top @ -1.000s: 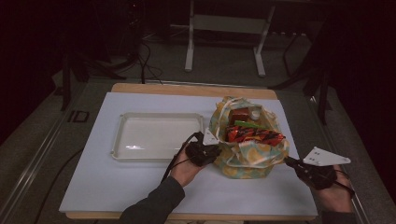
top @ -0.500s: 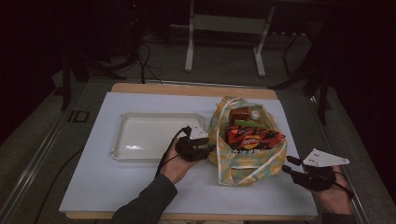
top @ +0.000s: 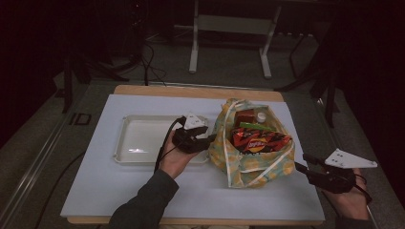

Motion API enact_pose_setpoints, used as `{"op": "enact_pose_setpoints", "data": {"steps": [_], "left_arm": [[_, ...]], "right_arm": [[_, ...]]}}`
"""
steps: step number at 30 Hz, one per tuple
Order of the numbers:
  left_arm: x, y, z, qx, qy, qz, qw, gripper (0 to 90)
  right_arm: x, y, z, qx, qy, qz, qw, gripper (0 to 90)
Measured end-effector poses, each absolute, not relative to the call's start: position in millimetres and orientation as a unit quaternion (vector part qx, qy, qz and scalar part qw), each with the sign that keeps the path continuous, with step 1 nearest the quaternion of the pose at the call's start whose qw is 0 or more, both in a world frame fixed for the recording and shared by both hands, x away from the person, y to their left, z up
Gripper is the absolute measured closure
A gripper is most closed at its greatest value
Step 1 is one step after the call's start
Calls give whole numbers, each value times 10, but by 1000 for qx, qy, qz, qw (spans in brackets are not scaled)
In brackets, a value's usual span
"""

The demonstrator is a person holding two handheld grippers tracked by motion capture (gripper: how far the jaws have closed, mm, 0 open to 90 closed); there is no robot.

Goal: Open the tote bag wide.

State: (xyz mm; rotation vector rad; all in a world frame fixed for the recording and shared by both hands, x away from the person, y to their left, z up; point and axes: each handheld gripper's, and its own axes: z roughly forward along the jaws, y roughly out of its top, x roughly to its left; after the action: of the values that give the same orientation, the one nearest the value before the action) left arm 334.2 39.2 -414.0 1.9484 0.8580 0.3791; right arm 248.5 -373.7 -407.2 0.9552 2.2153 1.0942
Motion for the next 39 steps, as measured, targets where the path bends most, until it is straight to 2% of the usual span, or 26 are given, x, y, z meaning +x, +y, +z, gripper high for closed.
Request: {"op": "enact_pose_setpoints", "data": {"steps": [8, 18, 25, 33, 35, 36, 37, 38, 39], "left_arm": [[3404, 329, -4067, 792, 352, 160, 473, 546], [3533, 240, -3941, 783, 352, 165, 484, 510], [3629, 115, -3942, 788, 356, 171, 472, 438], [3734, -29, -3970, 802, 350, 186, 447, 421], [3771, -69, -3989, 807, 357, 197, 428, 494], [3787, -77, -3998, 808, 361, 202, 419, 622], [3797, -75, -4001, 808, 361, 203, 418, 622], [3807, -69, -4002, 808, 362, 207, 416, 739], [3814, -63, -4001, 808, 364, 210, 413, 739]], "right_arm": [[2504, -3796, -4093, 373, 799, 395, 257, 571], [2822, -3661, -3956, 395, 776, 403, 282, 614], [3066, -3540, -3978, 397, 778, 413, 258, 594], [3204, -3439, -4043, 391, 785, 417, 239, 588], [3235, -3413, -4063, 391, 786, 416, 237, 671], [3250, -3403, -4065, 396, 784, 412, 242, 735], [3250, -3403, -4065, 396, 784, 412, 242, 735], [3254, -3407, -4057, 399, 783, 411, 243, 780], [3254, -3407, -4057, 399, 783, 411, 243, 780]]}}
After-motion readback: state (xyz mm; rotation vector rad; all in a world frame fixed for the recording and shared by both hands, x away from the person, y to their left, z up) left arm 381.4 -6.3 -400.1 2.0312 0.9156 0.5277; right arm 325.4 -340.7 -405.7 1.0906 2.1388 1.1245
